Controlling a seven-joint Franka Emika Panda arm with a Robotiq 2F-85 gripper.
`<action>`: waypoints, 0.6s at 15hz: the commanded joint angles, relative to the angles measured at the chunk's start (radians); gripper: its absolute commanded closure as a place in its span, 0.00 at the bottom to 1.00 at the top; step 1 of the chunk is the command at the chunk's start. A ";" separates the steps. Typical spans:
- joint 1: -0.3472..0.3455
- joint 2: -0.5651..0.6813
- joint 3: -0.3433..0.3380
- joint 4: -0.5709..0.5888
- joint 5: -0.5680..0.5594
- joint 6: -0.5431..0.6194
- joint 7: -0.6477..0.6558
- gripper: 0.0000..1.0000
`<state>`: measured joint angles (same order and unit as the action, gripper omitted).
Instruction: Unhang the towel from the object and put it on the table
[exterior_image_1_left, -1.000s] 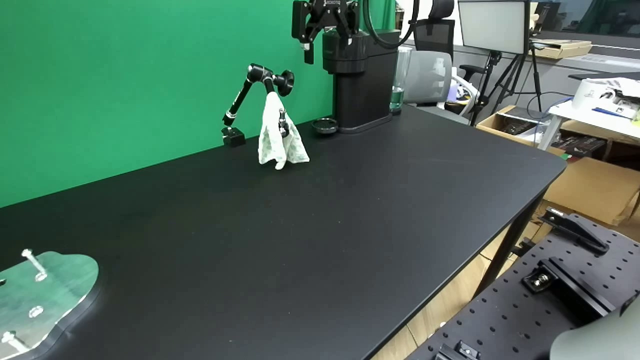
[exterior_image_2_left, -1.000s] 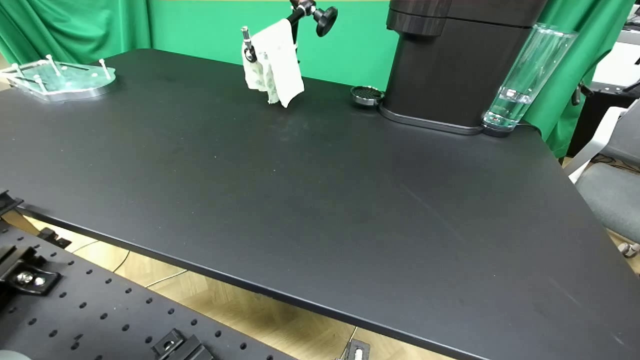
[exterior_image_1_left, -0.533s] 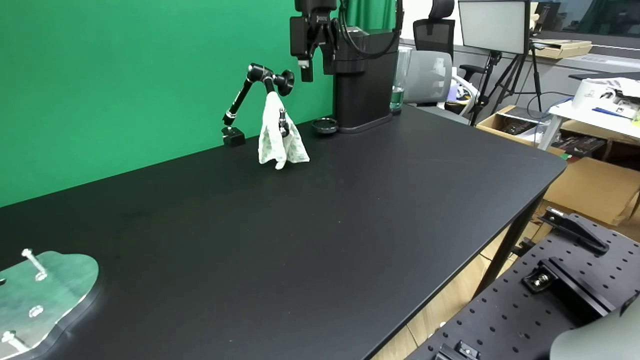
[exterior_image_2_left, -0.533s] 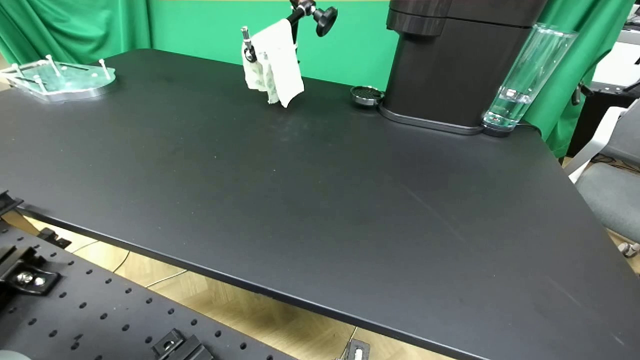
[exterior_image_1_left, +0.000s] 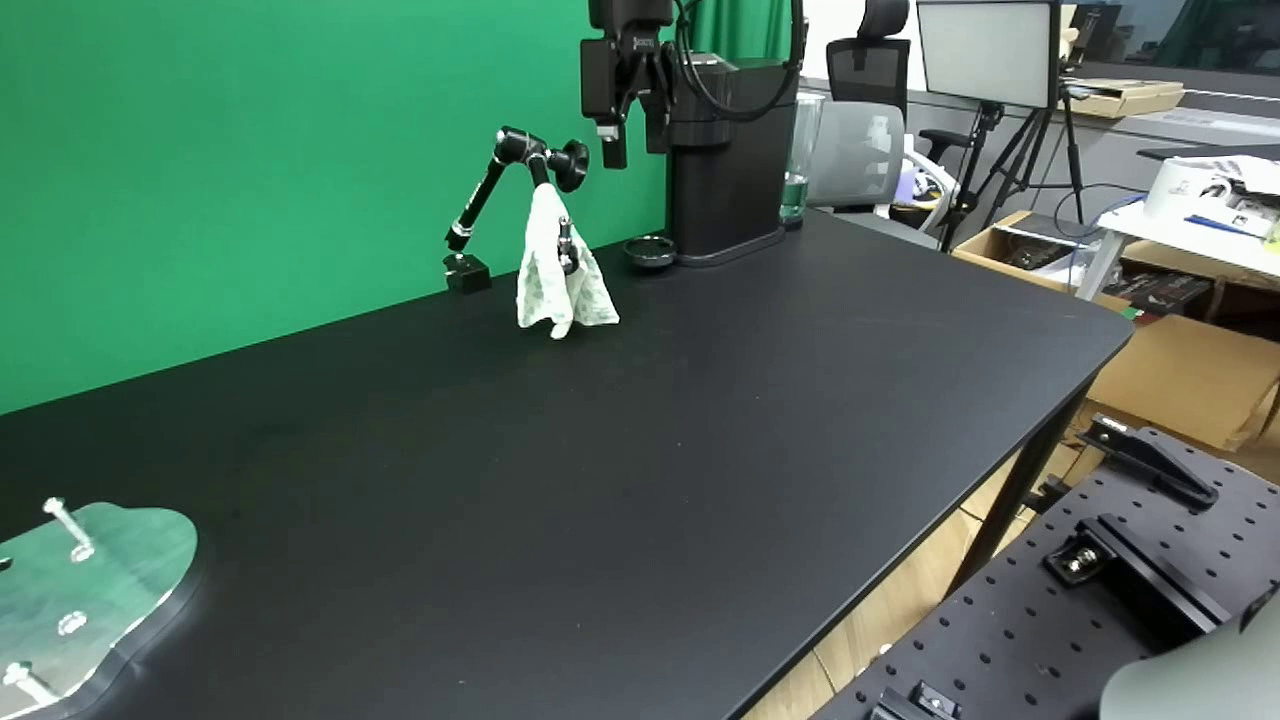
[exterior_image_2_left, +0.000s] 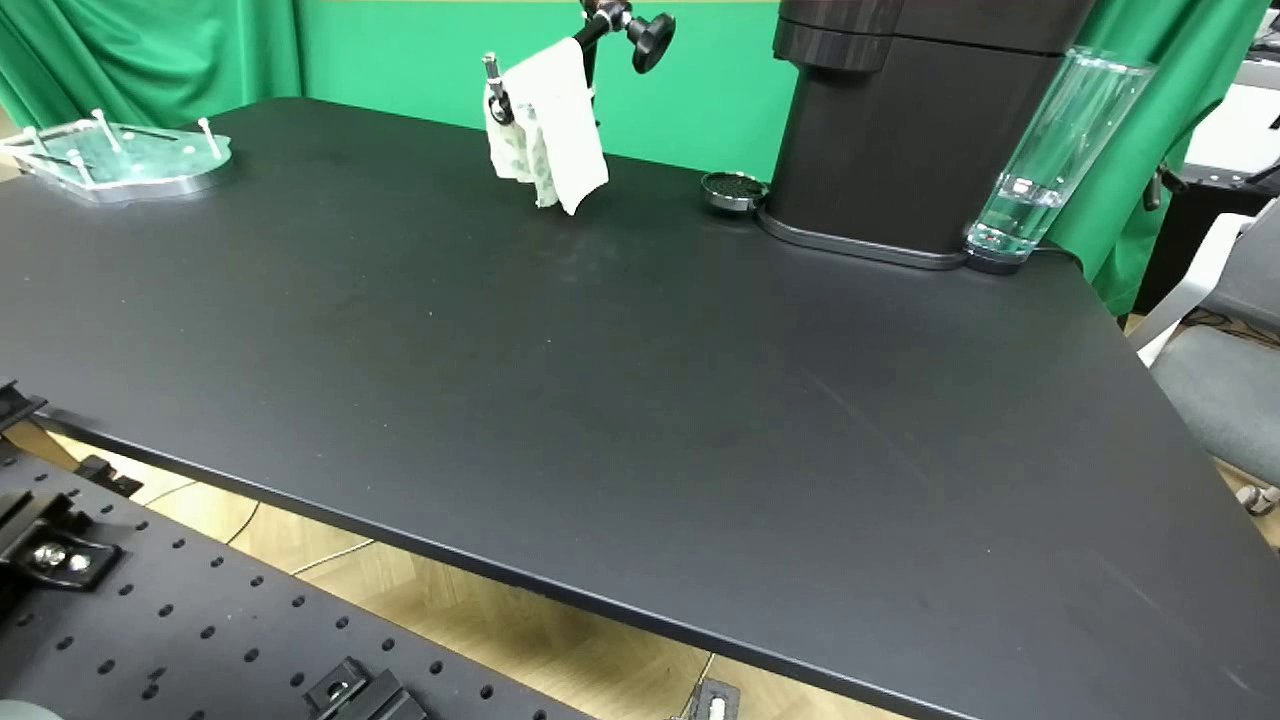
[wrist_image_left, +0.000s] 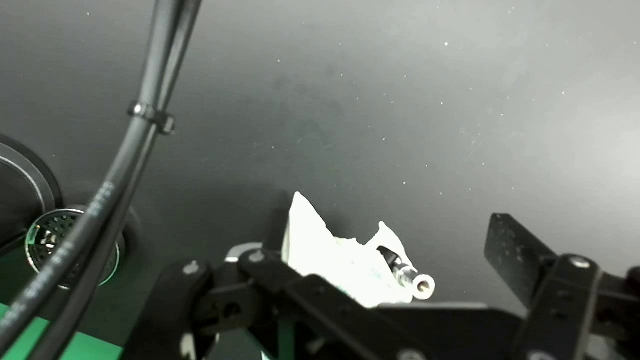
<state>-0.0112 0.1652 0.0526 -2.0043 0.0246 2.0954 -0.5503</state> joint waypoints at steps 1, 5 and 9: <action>-0.001 0.000 0.002 0.002 0.000 -0.002 0.001 0.00; -0.003 0.014 0.013 0.023 -0.030 -0.032 -0.155 0.00; -0.001 0.066 0.020 0.085 -0.058 -0.086 -0.357 0.00</action>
<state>-0.0100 0.1829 0.0648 -1.9950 -0.0001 2.0731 -0.7907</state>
